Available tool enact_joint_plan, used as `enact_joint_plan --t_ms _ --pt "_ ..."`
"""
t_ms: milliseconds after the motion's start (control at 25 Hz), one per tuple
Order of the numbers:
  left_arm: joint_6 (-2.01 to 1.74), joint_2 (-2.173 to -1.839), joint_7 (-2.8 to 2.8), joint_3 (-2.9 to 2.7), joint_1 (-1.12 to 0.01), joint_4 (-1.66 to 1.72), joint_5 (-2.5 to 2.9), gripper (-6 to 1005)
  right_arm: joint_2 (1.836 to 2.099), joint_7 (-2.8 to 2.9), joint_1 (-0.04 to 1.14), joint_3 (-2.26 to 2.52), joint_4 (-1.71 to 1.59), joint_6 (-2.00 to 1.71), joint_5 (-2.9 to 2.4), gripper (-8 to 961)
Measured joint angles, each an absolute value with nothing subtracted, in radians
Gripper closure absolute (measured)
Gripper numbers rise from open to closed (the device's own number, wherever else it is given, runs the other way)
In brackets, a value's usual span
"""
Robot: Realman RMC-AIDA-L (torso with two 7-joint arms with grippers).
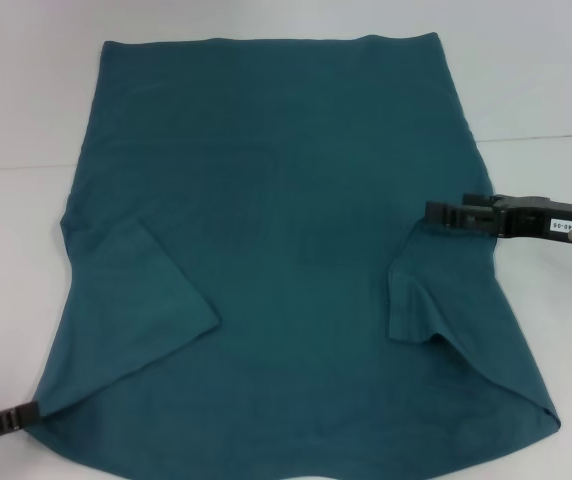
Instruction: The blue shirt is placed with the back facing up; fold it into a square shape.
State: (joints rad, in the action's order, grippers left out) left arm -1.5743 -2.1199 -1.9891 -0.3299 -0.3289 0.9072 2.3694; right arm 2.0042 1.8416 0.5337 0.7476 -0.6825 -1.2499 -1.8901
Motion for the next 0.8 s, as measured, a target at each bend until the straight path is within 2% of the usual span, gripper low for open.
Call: enact_joint_plan --t_ms 800 --pt "-1.590 -2.112 -2.023 -0.373 -0.384 0.880 2.435 93 2.005 1.864 0.537 0.744 -0.686 -1.252 -1.905 9"
